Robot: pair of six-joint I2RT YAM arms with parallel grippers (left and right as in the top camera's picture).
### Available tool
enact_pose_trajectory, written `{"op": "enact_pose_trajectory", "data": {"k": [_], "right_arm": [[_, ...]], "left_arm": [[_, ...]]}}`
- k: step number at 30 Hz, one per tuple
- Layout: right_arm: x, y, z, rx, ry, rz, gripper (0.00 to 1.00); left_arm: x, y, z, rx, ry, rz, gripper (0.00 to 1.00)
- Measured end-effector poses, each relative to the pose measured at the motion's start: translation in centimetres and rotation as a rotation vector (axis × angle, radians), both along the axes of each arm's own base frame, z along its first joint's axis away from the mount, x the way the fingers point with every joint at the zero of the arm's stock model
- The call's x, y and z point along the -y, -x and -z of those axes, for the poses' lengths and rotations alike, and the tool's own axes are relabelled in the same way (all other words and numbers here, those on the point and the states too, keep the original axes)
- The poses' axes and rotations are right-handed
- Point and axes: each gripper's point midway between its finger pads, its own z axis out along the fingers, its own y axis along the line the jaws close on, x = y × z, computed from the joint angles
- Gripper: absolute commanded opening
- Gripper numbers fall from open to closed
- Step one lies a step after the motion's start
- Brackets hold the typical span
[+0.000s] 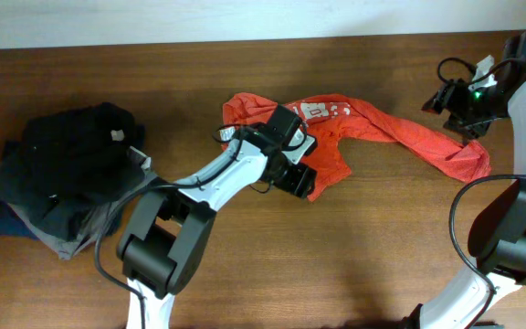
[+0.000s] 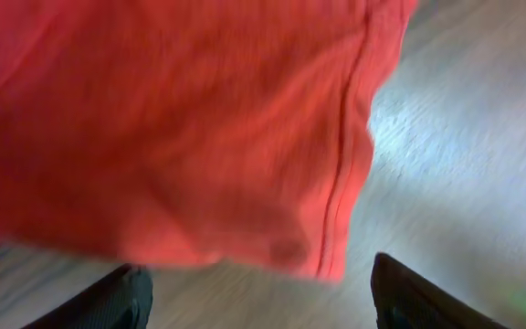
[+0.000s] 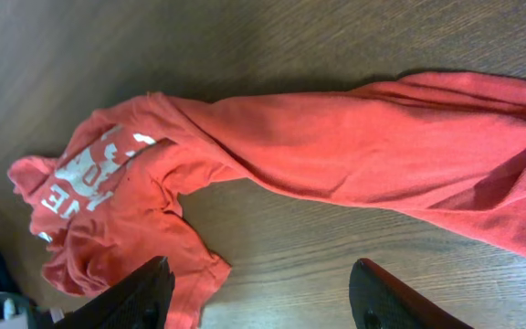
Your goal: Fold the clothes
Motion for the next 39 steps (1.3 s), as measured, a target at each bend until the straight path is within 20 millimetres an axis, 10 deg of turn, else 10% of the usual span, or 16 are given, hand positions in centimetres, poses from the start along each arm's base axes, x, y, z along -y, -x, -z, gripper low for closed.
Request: {"op": "enact_pose_trajectory", "data": {"k": [6,12,16,22,32,39], "right_arm": [[0.0,0.1,0.0,0.000,0.003,-0.006,0.71],[0.1,0.1,0.1,0.001,0.011,-0.015,0.74],[0.9,0.4,0.4,-0.021,0.062,-0.005,0.78],[2.2,1.0,1.0,-0.063,0.138,0.016,0.78],[3.2,2.9,5.9,-0.156,0.195,0.056,0.81],[2.6,4.0,9.2,-0.179,0.176,0.049,0.82]], "left_arm": [[2.1,-0.9,0.7,-0.038,0.085,-0.100,0.67],[2.3,0.1,1.6,-0.136,0.097,-0.144,0.05],[1.3,1.3,2.3,-0.209,0.055,-0.153,0.01],[-5.3,2.5,0.7,-0.343,-0.136,-0.241,0.01],[-19.7,-0.9,-13.2,-0.048,-0.262,-0.540,0.01],[-24.8,-0.4,-16.0,0.004,-0.304,-0.662,0.01]]}}
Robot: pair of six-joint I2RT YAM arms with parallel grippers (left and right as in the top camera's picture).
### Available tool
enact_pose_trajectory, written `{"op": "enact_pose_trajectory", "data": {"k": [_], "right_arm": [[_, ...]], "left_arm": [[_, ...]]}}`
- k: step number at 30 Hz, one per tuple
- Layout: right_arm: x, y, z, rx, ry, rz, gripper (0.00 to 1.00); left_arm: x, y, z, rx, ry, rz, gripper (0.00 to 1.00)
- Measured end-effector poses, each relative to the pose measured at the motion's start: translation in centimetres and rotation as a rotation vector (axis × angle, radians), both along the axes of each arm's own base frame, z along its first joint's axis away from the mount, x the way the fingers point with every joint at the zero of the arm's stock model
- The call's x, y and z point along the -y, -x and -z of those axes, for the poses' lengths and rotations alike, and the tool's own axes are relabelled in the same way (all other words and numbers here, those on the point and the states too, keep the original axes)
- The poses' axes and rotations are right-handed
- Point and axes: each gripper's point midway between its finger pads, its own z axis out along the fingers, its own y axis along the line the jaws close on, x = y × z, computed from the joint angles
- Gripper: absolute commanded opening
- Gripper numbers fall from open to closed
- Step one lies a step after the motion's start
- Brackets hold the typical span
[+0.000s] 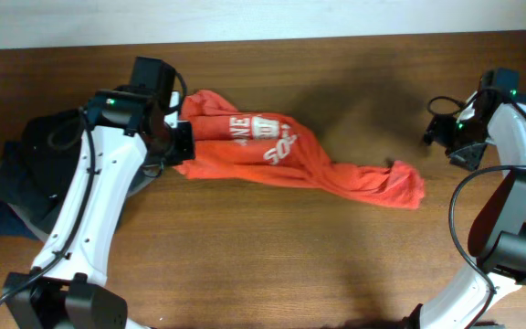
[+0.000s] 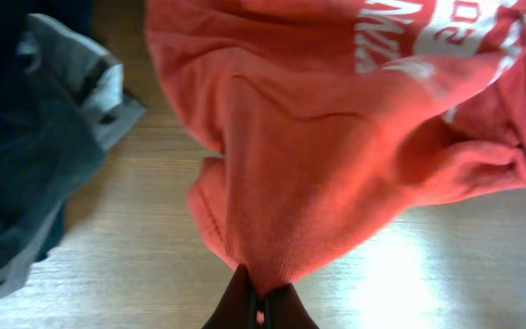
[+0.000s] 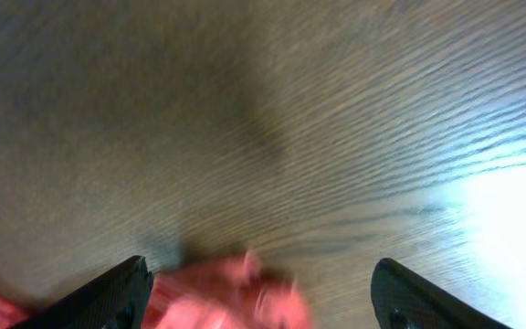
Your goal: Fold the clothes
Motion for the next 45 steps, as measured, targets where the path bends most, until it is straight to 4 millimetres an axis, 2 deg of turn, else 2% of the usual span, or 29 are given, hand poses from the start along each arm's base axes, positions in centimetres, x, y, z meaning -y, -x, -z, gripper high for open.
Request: {"op": "enact_pose_trajectory", "data": {"k": [5,8,9,12,14,16,17,21,26,30,31,32,33,34,36,42,45], "right_arm": [[-2.1,1.0,1.5,-0.008,-0.084,-0.070,0.82],[-3.8,2.5,2.8,-0.041,-0.141,-0.119,0.75],[-4.5,2.9,3.1,-0.046,-0.162,-0.143,0.71],[-6.8,3.8,3.7,-0.047,-0.227,-0.225,0.36],[-7.7,3.9,3.7,-0.044,-0.250,-0.251,0.21],[-8.5,3.9,3.6,-0.039,-0.270,-0.276,0.18],[-8.8,4.2,3.5,-0.047,-0.281,-0.284,0.13],[-9.3,4.6,3.3,-0.063,-0.306,-0.282,0.04],[-9.2,4.5,2.5,-0.051,-0.381,-0.213,0.04],[-8.1,2.4,-0.2,0.076,-0.516,-0.129,0.04],[-7.5,1.9,-1.0,0.111,-0.543,-0.108,0.10],[-7.0,1.6,-1.6,0.129,-0.560,-0.086,0.23],[-6.4,1.5,-1.9,0.137,-0.571,-0.064,0.40],[-6.0,1.8,-2.1,0.130,-0.577,-0.045,0.51],[-5.6,3.0,-2.0,0.077,-0.578,-0.020,0.57],[-5.6,6.3,-0.7,-0.094,-0.494,-0.040,0.62],[-6.1,7.3,0.2,-0.145,-0.466,-0.065,0.58]], "left_arm": [[0.0,0.0,0.0,0.002,-0.011,0.004,0.01],[0.1,0.0,0.0,0.002,-0.011,0.004,0.01],[0.1,0.0,0.0,0.002,-0.011,0.004,0.01],[0.0,0.0,0.0,0.002,-0.014,0.004,0.01],[0.0,0.0,0.0,0.003,-0.014,0.004,0.00],[0.0,0.0,0.0,0.002,-0.014,0.004,0.01],[0.0,0.0,0.0,0.002,-0.014,0.004,0.00],[-0.1,0.2,0.1,-0.004,-0.021,0.002,0.00],[-1.0,0.8,0.2,-0.029,-0.070,-0.005,0.00],[-1.7,1.3,0.3,-0.049,-0.108,-0.011,0.00],[-1.8,1.3,0.3,-0.049,-0.114,-0.012,0.00],[-1.9,1.4,0.3,-0.049,-0.118,-0.013,0.00],[-2.0,1.3,0.3,-0.049,-0.119,-0.014,0.00],[-2.0,1.3,0.3,-0.049,-0.121,-0.014,0.00],[-2.1,1.3,0.3,-0.048,-0.125,-0.015,0.00],[-2.2,1.2,0.3,-0.041,-0.131,-0.017,0.00],[-2.1,0.9,0.2,-0.028,-0.129,-0.018,0.00]]}}
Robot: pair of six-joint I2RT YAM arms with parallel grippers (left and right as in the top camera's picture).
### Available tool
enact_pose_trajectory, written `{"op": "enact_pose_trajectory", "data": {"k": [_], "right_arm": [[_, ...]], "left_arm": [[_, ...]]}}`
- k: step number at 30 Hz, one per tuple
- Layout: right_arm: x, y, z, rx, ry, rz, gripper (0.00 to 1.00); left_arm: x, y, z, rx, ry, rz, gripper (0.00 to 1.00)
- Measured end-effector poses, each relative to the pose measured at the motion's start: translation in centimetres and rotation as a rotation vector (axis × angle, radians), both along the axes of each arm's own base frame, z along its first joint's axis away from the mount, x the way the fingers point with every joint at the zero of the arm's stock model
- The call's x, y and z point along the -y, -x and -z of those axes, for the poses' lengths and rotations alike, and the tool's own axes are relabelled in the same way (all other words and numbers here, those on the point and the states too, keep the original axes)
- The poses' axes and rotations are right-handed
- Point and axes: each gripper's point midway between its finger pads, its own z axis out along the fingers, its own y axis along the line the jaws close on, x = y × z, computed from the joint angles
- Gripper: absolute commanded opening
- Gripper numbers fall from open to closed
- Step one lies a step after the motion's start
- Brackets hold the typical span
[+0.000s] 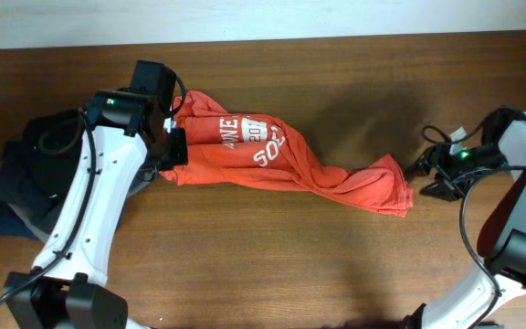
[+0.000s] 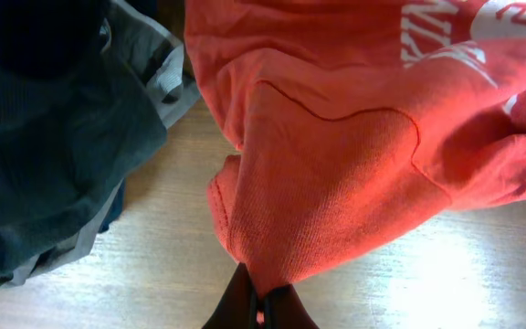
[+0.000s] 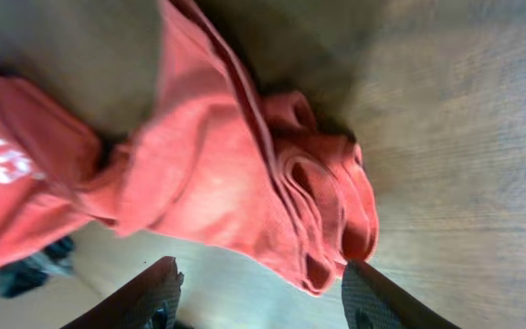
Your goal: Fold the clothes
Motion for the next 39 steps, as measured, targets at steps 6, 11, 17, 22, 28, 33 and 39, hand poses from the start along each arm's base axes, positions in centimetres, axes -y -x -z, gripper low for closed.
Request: {"op": "enact_pose_trajectory", "data": {"k": [6,11,17,22,28,33,39], "right_arm": [[-2.4,1.0,2.1,-0.022,0.022,-0.090,0.50],[-3.0,-1.4,2.9,0.078,0.072,-0.132,0.47],[-0.9,-4.3,3.1,0.194,0.134,-0.082,0.47],[0.3,-6.5,2.7,0.284,0.174,-0.067,0.53],[-1.5,-8.3,2.8,0.344,0.224,-0.135,0.57],[-3.1,-8.3,3.3,0.328,0.280,-0.199,0.54],[-2.3,-8.2,3.7,0.295,0.344,-0.186,0.41]], "left_arm": [[0.0,-0.2,0.0,0.008,-0.001,0.000,0.01],[0.0,-0.2,0.0,0.007,-0.001,0.000,0.00],[0.0,-0.1,0.0,0.004,-0.002,-0.001,0.01],[0.0,-0.1,0.0,0.005,-0.002,-0.001,0.01],[0.0,-0.1,0.0,0.004,-0.002,-0.001,0.01],[0.0,0.0,0.0,-0.001,-0.002,0.000,0.01],[-0.1,0.0,0.0,-0.001,-0.003,-0.001,0.01]]}}
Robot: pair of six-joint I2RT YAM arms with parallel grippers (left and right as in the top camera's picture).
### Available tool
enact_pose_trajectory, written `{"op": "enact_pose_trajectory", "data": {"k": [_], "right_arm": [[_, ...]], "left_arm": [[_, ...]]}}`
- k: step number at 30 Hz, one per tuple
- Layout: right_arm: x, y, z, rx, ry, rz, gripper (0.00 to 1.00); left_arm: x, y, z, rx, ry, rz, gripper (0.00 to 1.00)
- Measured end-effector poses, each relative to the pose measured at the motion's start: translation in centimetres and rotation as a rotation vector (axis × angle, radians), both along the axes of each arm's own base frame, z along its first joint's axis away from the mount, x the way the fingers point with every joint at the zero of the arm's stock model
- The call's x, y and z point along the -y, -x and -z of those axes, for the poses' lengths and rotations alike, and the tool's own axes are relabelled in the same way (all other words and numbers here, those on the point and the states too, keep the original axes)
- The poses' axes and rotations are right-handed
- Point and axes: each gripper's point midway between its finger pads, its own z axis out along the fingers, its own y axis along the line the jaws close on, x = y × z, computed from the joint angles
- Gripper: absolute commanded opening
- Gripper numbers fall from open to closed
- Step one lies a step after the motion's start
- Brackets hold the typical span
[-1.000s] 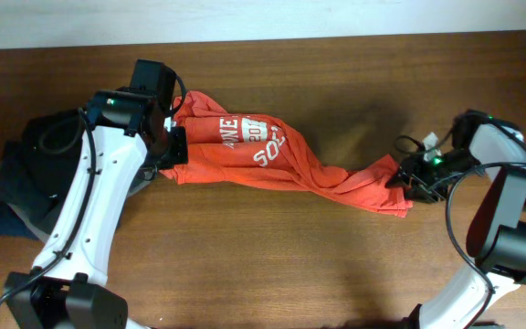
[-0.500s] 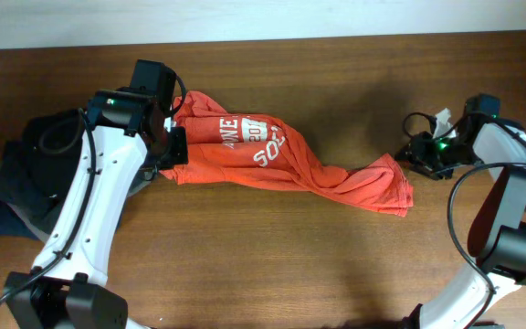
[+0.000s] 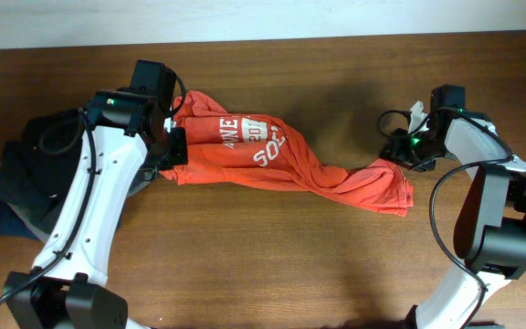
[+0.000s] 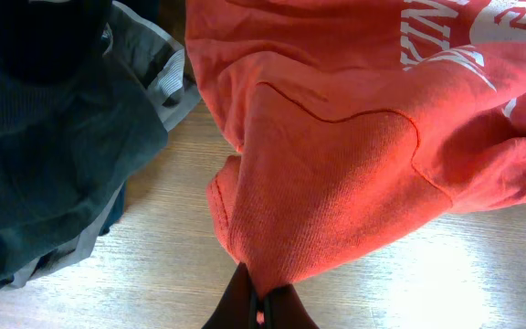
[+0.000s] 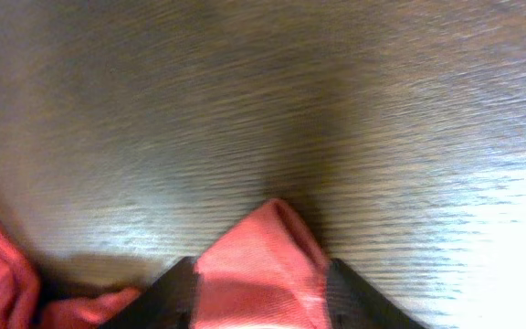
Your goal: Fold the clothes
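Note:
The red shirt (image 3: 263,155) with white lettering lies twisted across the middle of the table. Its left edge is pinched in my left gripper (image 3: 170,151), which is shut on a fold of the cloth (image 4: 336,164) right at its tips (image 4: 259,309). My right gripper (image 3: 398,151) is at the shirt's right end. In the right wrist view a peak of red cloth (image 5: 258,265) fills the narrow gap between the two fingers (image 5: 176,297), which press on it from both sides.
A pile of dark and grey clothes (image 3: 44,174) sits at the table's left, touching the shirt's left edge; it shows in the left wrist view as the dark clothes (image 4: 44,137). Bare wooden table (image 3: 290,265) stretches along the front.
My right gripper was open just to the right of the shirt's right end; now it is at that end's upper corner, fingers drawn in on a peak of cloth. The left gripper and shirt have not moved.
First the shirt lay centre-right, my left gripper open over it and the right above its far end. Then the left gripper held the shirt's edge beside the dark pile, the shirt lying further left, the right gripper open and clear. Now the right holds the other end.

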Motion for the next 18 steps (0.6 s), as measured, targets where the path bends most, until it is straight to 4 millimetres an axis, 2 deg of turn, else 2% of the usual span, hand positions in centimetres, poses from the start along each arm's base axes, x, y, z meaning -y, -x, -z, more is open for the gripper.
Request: {"op": "enact_pose_trajectory", "data": {"k": [7,9,11,13,18], "right_arm": [[0.5,0.5,0.4,-0.028,0.031,0.027,0.41],[0.3,0.8,0.7,-0.041,0.035,0.027,0.38],[-0.1,1.1,1.2,-0.045,0.053,0.021,0.26],[-0.4,1.0,1.4,-0.034,0.067,0.020,0.04],[-0.8,1.4,1.4,-0.056,0.067,0.027,0.04]], "left_arm": [[0.0,0.0,0.0,0.001,0.000,0.000,0.01],[0.0,0.0,0.0,0.001,0.000,0.000,0.01],[0.0,0.0,0.0,0.001,0.000,0.000,0.01],[0.0,0.0,0.0,0.001,0.000,0.000,0.00],[0.0,0.0,0.0,0.000,0.000,0.000,0.01]]}}
